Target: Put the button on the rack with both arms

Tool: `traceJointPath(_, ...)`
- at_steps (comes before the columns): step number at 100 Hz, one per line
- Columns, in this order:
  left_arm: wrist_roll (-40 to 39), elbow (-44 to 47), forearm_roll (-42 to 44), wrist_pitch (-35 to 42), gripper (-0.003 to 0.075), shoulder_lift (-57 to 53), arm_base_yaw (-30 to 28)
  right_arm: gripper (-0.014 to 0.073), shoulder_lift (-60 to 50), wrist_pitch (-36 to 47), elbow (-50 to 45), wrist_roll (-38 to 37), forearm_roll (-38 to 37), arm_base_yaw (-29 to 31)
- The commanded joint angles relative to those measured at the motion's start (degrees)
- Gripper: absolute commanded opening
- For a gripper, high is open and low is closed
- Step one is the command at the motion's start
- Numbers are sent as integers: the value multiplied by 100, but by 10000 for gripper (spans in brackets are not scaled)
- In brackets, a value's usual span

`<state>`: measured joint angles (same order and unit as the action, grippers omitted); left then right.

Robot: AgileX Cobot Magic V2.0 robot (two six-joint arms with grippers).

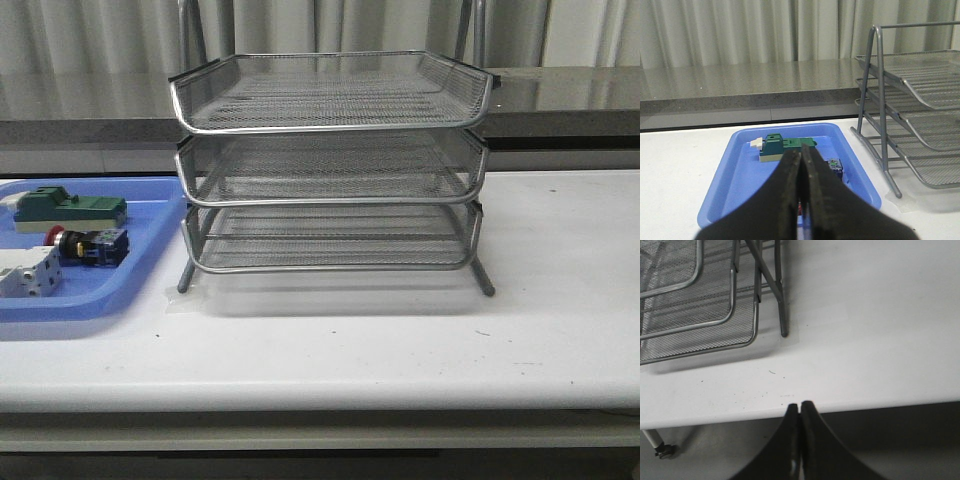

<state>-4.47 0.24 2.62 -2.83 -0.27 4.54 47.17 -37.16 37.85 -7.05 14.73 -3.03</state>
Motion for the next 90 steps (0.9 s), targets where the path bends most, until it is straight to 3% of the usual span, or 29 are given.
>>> traceJointPath(1, -65, 196, -26, 468, -20, -179, -21, -67, 218, 493, 204, -2, 339, 32)
traceJointPath(15, -65, 196, -26, 468, -20, -179, -21, -62, 421, 622, 204, 3, 485, 32)
traceJointPath(22, -65, 196, -26, 468, -20, -179, -21, -20, 429, 673, 204, 3, 552, 32)
traceJointPath(29, -65, 196, -26, 468, -20, -179, -21, 77, 429, 727, 204, 3, 676, 32)
traceJointPath(41, -65, 196, -26, 468, -20, -179, -21, 352, 429, 763, 204, 87, 956, 32)
traceJointPath(48, -65, 196, -26, 468, -20, -179, -21, 461, 429, 754, 204, 298, 1148, 32)
traceJointPath(65, -65, 196, -26, 468, -20, -179, -21, 474, 436, 847, 204, 1047, 2066, 32)
traceJointPath(90, -65, 196, -26, 468, -20, -179, -21, 474, 1000, 884, 204, 2964, 4305, 32)
